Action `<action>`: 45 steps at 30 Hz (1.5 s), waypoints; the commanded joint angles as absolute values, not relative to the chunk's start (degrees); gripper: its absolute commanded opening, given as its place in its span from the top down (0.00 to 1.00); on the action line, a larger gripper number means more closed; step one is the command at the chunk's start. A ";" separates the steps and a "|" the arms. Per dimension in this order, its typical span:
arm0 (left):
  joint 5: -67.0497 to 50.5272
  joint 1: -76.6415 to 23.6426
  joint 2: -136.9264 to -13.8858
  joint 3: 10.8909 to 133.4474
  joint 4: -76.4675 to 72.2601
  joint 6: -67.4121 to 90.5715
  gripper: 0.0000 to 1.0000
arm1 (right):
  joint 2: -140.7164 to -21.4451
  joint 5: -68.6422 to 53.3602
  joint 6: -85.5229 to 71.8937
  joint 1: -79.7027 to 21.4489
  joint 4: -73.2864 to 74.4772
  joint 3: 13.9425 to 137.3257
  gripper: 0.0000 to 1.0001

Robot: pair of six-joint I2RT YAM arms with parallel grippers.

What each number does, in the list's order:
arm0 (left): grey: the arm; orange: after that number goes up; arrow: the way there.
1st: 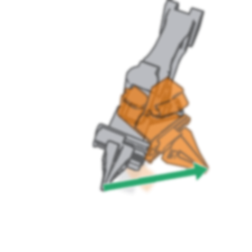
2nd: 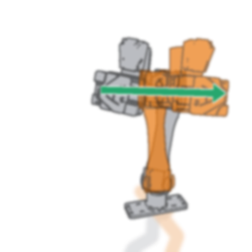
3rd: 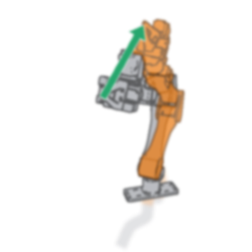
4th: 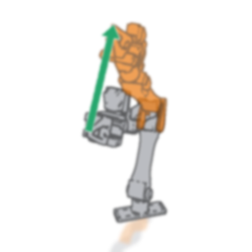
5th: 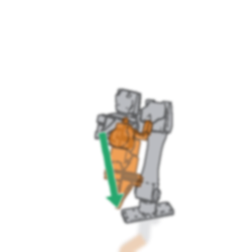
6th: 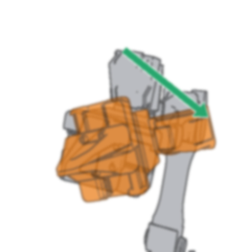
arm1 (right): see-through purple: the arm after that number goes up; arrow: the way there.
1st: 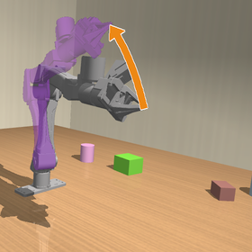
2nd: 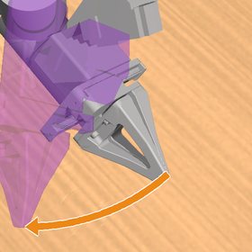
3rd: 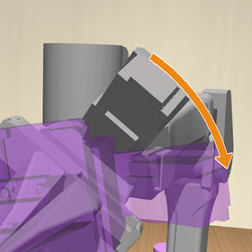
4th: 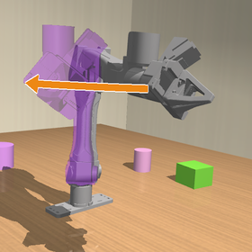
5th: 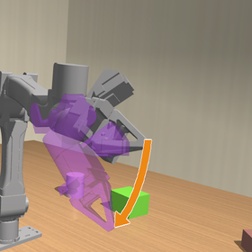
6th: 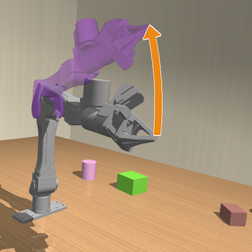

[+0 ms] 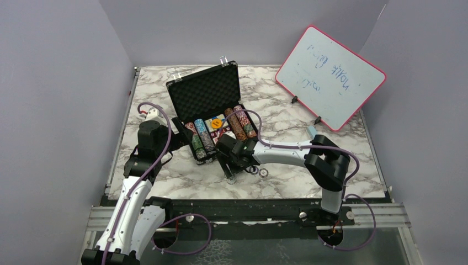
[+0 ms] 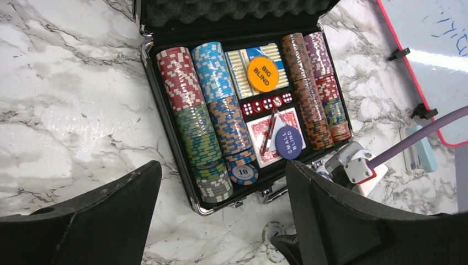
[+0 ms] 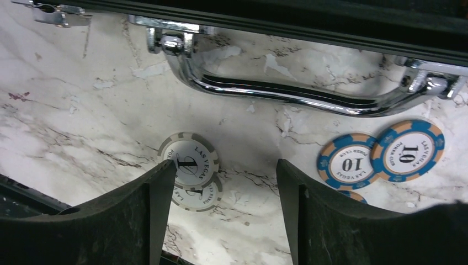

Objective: Pack up texas hold em set

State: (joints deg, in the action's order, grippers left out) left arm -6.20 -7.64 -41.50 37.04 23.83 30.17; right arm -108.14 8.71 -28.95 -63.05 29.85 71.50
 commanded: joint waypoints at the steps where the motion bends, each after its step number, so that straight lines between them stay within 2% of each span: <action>1: -7.39 -7.73 -40.69 36.47 24.17 30.85 0.14 | -110.13 7.56 -29.53 -64.55 30.32 72.83 0.32; 6: -7.30 -7.73 -40.69 36.54 24.17 30.96 0.14 | -108.46 10.67 -31.23 -65.48 31.26 73.07 0.44; 11: -7.04 -7.73 -40.79 36.89 24.10 30.88 0.14 | -106.02 14.36 -32.28 -66.32 33.30 74.29 0.46; 19: -6.68 -7.74 -41.16 37.10 24.10 31.04 0.14 | -107.40 9.84 -30.92 -66.39 31.36 75.32 0.35; 31: -6.72 -7.73 -41.35 36.91 24.12 31.26 0.14 | -112.79 9.05 -27.55 -67.75 32.31 77.20 0.35; 34: -6.59 -7.73 -41.48 36.91 24.16 31.26 0.14 | -113.37 10.49 -28.30 -67.73 32.67 76.84 0.41; 39: -6.68 -7.73 -41.36 36.74 24.16 31.21 0.14 | -112.05 12.09 -29.15 -67.74 32.02 76.01 0.61; 45: -6.94 -7.73 -41.27 36.61 24.12 31.29 0.14 | -105.85 13.06 -29.77 -67.78 29.84 73.09 0.64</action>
